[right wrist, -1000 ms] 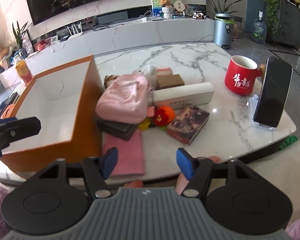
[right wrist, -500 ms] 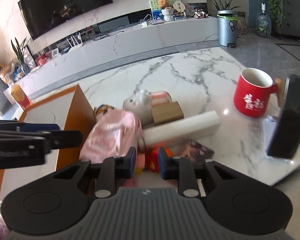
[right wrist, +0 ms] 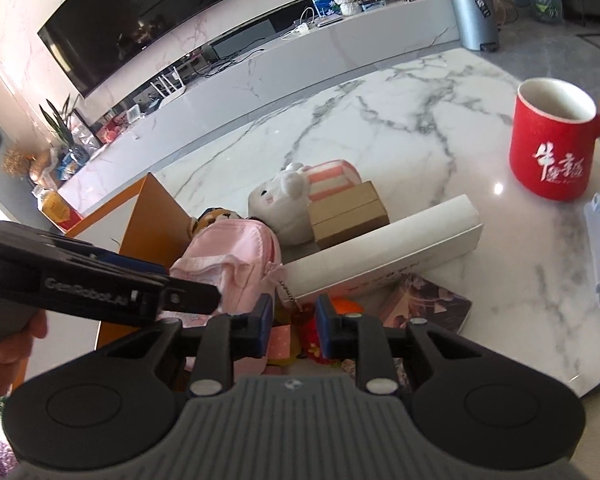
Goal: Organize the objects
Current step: 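Reach the left gripper to the pink backpack and close on it, then carry the pink backpack toward the orange box with left while right grasps the pink wallet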
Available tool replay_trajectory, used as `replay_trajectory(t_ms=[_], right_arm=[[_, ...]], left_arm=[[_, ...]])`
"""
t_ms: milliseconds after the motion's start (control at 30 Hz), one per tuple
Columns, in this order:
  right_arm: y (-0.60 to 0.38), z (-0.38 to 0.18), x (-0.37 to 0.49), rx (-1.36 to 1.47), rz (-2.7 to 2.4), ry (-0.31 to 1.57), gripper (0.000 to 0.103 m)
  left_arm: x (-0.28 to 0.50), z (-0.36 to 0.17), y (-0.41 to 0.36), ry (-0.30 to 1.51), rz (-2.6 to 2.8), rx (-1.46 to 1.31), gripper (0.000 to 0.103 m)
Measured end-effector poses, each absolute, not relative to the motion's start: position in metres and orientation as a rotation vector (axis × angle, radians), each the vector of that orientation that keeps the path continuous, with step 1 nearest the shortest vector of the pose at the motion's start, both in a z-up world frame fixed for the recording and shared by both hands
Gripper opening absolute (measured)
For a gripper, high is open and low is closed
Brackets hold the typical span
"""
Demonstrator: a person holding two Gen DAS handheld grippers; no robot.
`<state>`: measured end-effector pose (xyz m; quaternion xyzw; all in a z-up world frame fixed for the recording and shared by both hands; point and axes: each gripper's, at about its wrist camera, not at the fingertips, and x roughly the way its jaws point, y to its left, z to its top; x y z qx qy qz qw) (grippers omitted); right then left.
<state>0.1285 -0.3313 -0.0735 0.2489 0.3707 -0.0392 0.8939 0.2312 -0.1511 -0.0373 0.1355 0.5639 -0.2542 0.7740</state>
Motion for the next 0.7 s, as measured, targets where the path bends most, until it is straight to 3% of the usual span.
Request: replay_trajectory(t_ms=[100,200,433,700], right_arm=[[-0.329,-0.078,0.130,0.516,-0.072,0.779,0.025],[-0.329,-0.082,0.130,0.511,-0.072,0.780,0.025],[-0.327,-0.089,0.130,0.516,-0.062,0.801,0.020],[-0.324,-0.078,0.117,0.522,-0.056,0.789,0.023]], left_arm=[[0.233,-0.039,-0.152,1.229,-0.552,0.292,0.079],[0.234,-0.040,-0.149,1.237,-0.552,0.245,0.071],[0.217,-0.022,-0.144,1.096,-0.531,0.232,0.029],[0.183,0.010,-0.136,0.937,-0.548,0.224,0.024]])
